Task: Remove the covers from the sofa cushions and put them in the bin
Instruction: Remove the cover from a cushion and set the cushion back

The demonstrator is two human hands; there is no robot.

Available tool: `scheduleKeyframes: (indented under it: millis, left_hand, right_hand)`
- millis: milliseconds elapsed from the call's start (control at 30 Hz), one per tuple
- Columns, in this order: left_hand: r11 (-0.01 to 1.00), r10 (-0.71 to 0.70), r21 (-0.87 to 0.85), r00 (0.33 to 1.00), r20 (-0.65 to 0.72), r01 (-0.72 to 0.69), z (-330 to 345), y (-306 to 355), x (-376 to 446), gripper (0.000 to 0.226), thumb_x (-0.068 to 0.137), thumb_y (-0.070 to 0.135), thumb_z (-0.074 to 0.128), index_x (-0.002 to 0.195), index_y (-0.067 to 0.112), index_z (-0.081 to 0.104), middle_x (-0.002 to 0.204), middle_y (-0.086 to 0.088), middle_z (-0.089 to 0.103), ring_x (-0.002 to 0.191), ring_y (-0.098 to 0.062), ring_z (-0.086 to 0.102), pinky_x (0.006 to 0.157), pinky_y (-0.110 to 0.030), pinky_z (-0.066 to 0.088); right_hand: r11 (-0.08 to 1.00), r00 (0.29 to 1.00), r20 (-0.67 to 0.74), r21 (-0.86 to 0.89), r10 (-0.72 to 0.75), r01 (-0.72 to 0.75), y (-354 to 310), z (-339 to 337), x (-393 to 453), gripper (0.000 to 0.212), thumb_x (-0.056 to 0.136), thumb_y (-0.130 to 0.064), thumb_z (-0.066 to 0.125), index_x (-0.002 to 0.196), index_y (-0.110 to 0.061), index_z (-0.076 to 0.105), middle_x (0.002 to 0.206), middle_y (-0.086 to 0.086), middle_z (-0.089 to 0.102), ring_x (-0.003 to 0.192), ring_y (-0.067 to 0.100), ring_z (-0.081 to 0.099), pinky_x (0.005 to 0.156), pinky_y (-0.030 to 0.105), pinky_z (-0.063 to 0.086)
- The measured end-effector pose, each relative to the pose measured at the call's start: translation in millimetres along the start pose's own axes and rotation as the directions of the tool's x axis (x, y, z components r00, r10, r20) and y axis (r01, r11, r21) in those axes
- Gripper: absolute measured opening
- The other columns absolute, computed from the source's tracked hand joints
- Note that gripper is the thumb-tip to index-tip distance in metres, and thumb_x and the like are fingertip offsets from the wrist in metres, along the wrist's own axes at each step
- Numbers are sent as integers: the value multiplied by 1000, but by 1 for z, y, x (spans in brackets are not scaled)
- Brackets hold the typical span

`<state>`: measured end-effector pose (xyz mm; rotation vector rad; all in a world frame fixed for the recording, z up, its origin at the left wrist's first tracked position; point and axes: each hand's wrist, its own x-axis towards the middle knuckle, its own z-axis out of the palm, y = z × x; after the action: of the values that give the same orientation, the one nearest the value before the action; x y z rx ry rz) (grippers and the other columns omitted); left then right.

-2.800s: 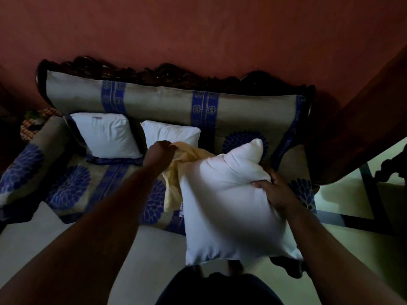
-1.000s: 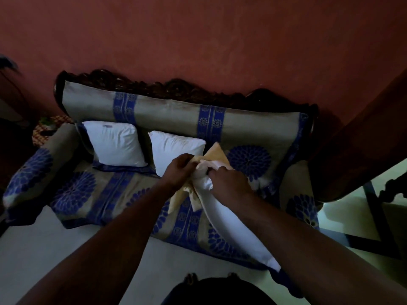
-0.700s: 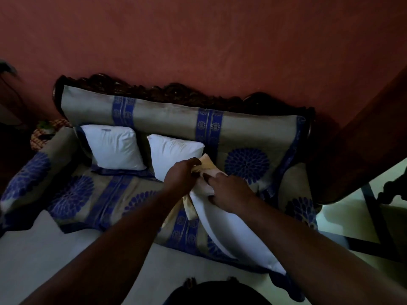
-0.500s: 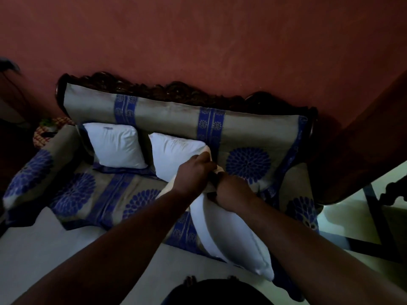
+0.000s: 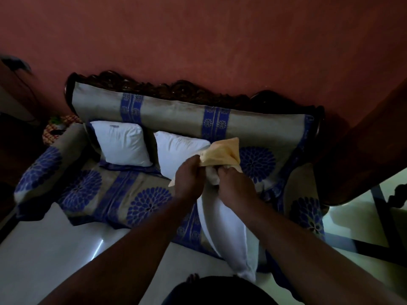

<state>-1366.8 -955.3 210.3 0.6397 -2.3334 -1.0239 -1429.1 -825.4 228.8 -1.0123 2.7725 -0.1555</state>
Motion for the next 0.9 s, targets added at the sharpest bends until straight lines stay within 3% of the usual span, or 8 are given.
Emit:
scheduleKeyframes:
  millis: [167, 300, 400, 500, 667, 733, 800, 900]
  left_hand:
    - [990, 16, 128, 952, 307, -58, 8, 23, -16, 42, 96, 48, 49, 66, 18, 54, 66, -5, 63, 70, -26, 63, 63, -36, 39]
    - [983, -161, 122, 955, 249, 134, 9, 6, -24, 37, 95, 56, 54, 92, 20, 64, 88, -3, 71, 88, -24, 65, 73, -34, 44]
    - [921, -382, -13, 908, 172, 390, 3, -3, -19, 40, 85, 58, 67, 87, 19, 60, 81, 2, 65, 79, -16, 62, 68, -31, 40]
    - [855, -488, -69, 841, 234, 515, -2, -7, -16, 49, 80, 63, 69, 89, 16, 60, 88, 3, 64, 84, -17, 60, 71, -33, 44]
    - [875, -414, -187, 891, 186, 445, -8, -13, -9, 32, 93, 33, 50, 78, 10, 65, 82, -10, 67, 84, -27, 62, 81, -42, 47]
    - [780, -474, -349, 854, 214, 520, -10, -15, -5, 31, 92, 28, 47, 71, 13, 65, 78, -8, 66, 83, -25, 61, 81, -43, 47]
    - [620, -538, -495, 789, 296, 609, -12, -17, -3, 29, 91, 27, 48, 78, 13, 70, 86, -8, 70, 94, -27, 64, 82, -40, 49]
    - [382, -552, -663, 734, 395, 644, -22, -15, 0, 30, 93, 21, 45, 100, 7, 71, 99, -11, 73, 104, -30, 67, 81, -33, 53]
  right_hand:
    - [933, 911, 291, 124, 291, -338, 6, -22, 23, 42, 107, -24, 44, 144, -6, 47, 152, 18, 43, 140, 32, 42, 113, 40, 33]
    - [873, 967, 241, 450, 85, -189, 15, -10, 14, 21, 94, -27, 61, 113, -18, 61, 124, 11, 63, 118, 28, 60, 93, 35, 49]
    - [411, 922, 309, 891, -233, -194, 31, 6, 1, 52, 86, -14, 74, 133, -22, 54, 137, 0, 61, 125, 14, 57, 105, 32, 45]
    - [-100, 896, 324, 924, -304, -368, 45, 18, -10, 69, 79, -14, 68, 146, -13, 49, 145, 6, 56, 135, 22, 52, 117, 40, 37]
    - [-465, 946, 309, 826, -99, -318, 59, 34, -19, 45, 96, -19, 47, 138, -9, 55, 126, 14, 68, 114, 25, 67, 99, 37, 51]
    - [-376, 937, 338, 882, 82, -285, 56, 39, -18, 32, 100, -8, 44, 127, -8, 62, 103, 12, 76, 92, 20, 73, 79, 31, 57]
    - [-49, 910, 285, 958, 300, -284, 62, 49, -12, 27, 101, -2, 49, 119, -9, 66, 97, 8, 75, 91, 23, 73, 73, 29, 56]
    - [221, 884, 339, 881, 322, -418, 79, 59, -5, 39, 103, -22, 56, 139, -10, 54, 131, 12, 62, 120, 33, 60, 87, 29, 51]
